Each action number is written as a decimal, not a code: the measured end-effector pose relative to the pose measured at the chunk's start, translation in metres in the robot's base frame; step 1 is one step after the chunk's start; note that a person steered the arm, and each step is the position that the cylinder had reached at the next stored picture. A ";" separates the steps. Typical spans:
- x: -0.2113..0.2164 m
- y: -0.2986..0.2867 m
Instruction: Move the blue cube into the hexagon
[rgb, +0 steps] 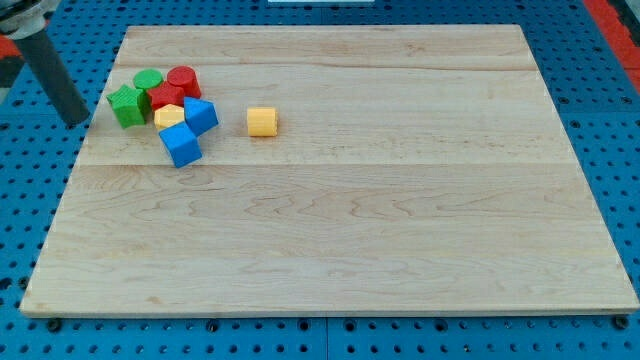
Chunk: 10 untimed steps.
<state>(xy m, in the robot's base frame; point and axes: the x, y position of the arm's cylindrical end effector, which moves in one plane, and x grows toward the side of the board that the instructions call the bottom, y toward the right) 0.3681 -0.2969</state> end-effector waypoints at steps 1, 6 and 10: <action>-0.018 0.043; 0.107 0.167; 0.107 0.090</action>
<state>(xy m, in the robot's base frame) 0.4749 -0.2073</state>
